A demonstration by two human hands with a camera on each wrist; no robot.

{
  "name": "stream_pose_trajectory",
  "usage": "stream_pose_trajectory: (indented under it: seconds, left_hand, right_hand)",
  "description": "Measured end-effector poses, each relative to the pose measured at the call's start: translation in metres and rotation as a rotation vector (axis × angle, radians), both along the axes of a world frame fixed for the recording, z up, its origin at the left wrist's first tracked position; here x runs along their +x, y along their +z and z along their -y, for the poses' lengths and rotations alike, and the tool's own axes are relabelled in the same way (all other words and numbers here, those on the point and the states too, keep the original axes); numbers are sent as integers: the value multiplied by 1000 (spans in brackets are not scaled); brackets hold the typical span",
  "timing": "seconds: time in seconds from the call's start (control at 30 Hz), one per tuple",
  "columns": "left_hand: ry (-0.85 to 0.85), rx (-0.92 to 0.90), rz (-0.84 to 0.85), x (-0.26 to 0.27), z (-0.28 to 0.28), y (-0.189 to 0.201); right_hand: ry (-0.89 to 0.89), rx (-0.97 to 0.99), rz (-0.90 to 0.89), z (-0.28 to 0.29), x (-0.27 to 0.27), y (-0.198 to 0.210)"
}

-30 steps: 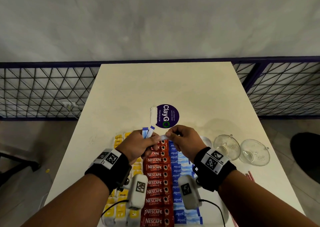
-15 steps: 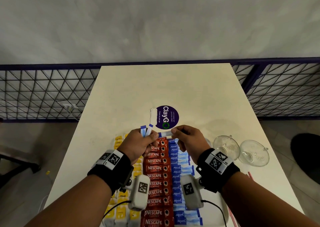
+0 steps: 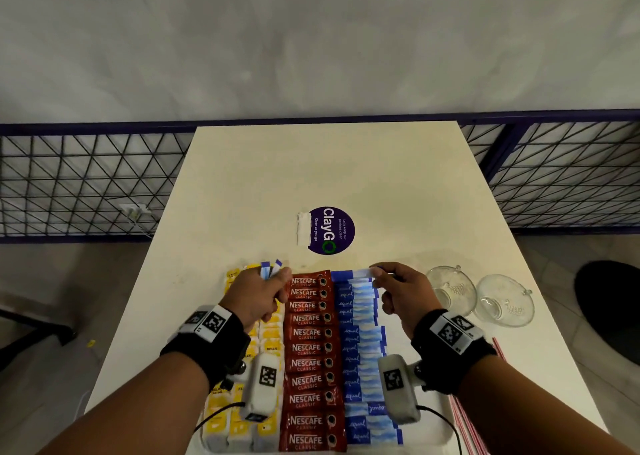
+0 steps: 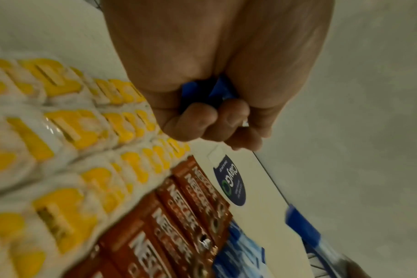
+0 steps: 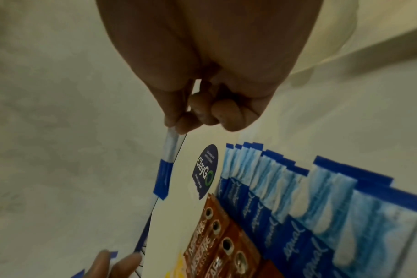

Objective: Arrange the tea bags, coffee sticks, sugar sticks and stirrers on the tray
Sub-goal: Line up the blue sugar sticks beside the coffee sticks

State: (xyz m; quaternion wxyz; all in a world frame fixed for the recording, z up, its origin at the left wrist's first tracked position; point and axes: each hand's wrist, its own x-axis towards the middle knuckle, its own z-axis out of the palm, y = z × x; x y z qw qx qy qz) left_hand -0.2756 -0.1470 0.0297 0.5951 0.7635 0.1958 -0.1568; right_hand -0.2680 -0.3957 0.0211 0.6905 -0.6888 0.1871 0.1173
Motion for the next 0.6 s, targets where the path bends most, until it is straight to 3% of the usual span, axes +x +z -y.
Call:
stream_pose_trajectory:
  seconds: [0.2,0.6]
  left_hand:
    - [68,-378,-146,4,30,20]
    - [172,-551,-132,14,36,31]
  right_hand:
    - [155,-14,180,-13,2,18]
    - [240,-94,244,-15,4,28]
